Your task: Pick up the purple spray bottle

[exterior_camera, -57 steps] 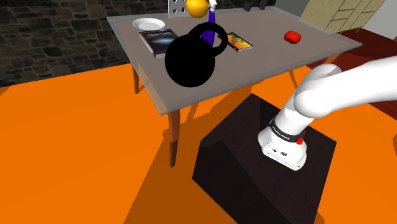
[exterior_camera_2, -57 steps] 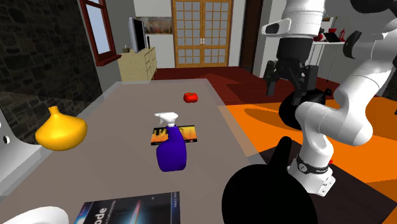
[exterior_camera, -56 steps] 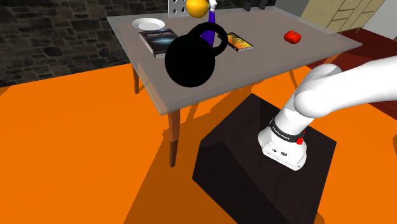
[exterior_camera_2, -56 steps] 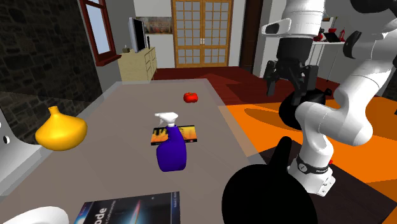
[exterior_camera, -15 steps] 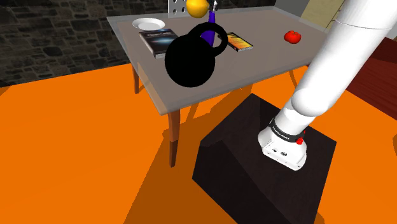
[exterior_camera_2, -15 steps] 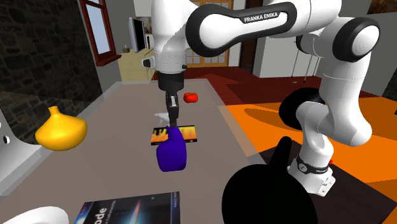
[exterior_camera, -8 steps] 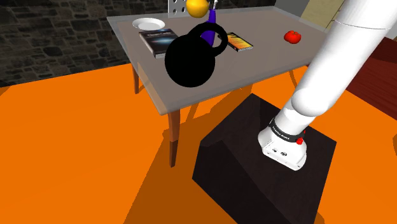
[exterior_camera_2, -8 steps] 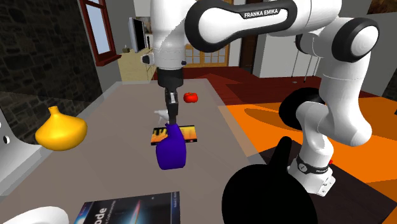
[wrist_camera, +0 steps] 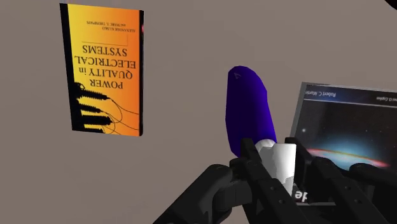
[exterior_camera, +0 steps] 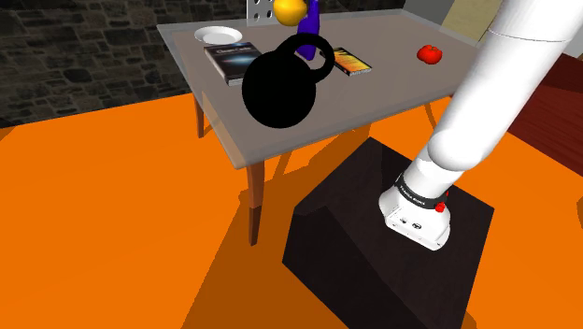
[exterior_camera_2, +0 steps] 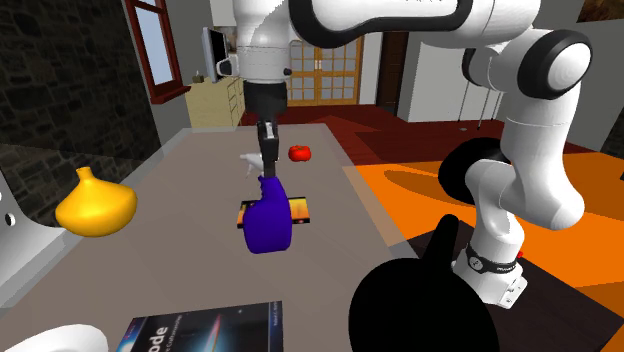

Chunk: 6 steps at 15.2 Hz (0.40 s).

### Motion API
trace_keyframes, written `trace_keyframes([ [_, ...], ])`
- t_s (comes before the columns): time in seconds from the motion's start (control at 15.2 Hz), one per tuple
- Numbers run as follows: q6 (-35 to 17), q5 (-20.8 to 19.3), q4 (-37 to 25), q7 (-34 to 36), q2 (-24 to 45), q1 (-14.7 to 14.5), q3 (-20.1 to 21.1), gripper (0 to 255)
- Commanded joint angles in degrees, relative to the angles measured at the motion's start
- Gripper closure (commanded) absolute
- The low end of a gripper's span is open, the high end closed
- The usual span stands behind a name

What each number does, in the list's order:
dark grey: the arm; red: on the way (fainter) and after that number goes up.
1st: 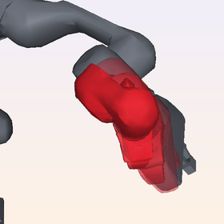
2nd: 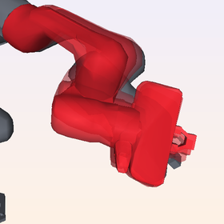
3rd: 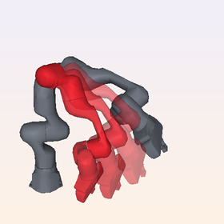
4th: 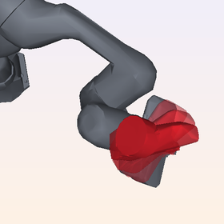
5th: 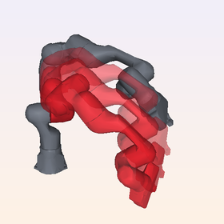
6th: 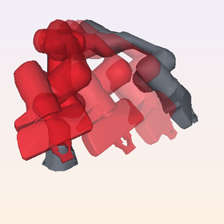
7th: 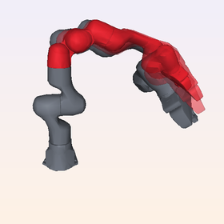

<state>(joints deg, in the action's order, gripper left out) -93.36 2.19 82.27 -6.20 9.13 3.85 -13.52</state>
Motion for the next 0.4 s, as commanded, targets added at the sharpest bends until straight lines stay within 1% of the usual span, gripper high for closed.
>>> trace_keyframes([
  [0.0, 1.7, 0.1, -2.0, 0.0, 0.4, 0.1, 0.0, 255],
  [0.2, 4.4, 0.3, -5.6, -0.1, 1.2, 0.3, -0.1, 255],
  [0.33, 4.5, 0.3, -5.8, -0.1, 1.3, 0.3, -0.1, 255],
])
